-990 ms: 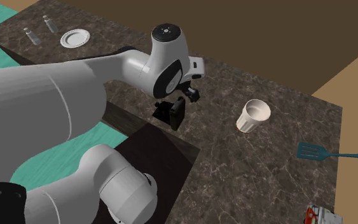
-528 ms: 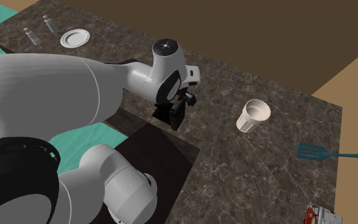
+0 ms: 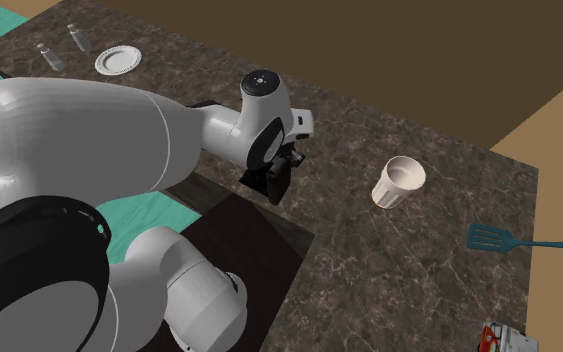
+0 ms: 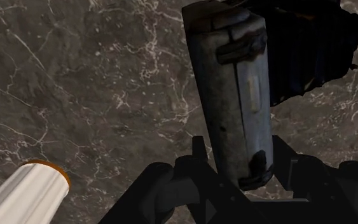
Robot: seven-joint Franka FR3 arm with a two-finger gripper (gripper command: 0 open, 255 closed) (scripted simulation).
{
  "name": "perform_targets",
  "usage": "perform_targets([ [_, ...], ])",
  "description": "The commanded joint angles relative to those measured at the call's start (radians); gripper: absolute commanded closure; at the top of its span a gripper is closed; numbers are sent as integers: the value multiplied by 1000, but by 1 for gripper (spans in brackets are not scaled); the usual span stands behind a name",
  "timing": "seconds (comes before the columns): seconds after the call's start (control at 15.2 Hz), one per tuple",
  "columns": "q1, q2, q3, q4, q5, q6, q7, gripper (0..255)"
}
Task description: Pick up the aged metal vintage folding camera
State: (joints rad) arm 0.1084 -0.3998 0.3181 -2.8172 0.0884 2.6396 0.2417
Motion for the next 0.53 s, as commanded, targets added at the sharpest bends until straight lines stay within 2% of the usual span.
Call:
perform_targets([
  [0.0, 0, 1, 0, -1, 0, 0, 0, 255],
  [0.33, -1, 1, -1, -1, 0, 0, -1, 255],
  [0.46, 5, -26, -8, 10, 5, -37, -8, 255],
])
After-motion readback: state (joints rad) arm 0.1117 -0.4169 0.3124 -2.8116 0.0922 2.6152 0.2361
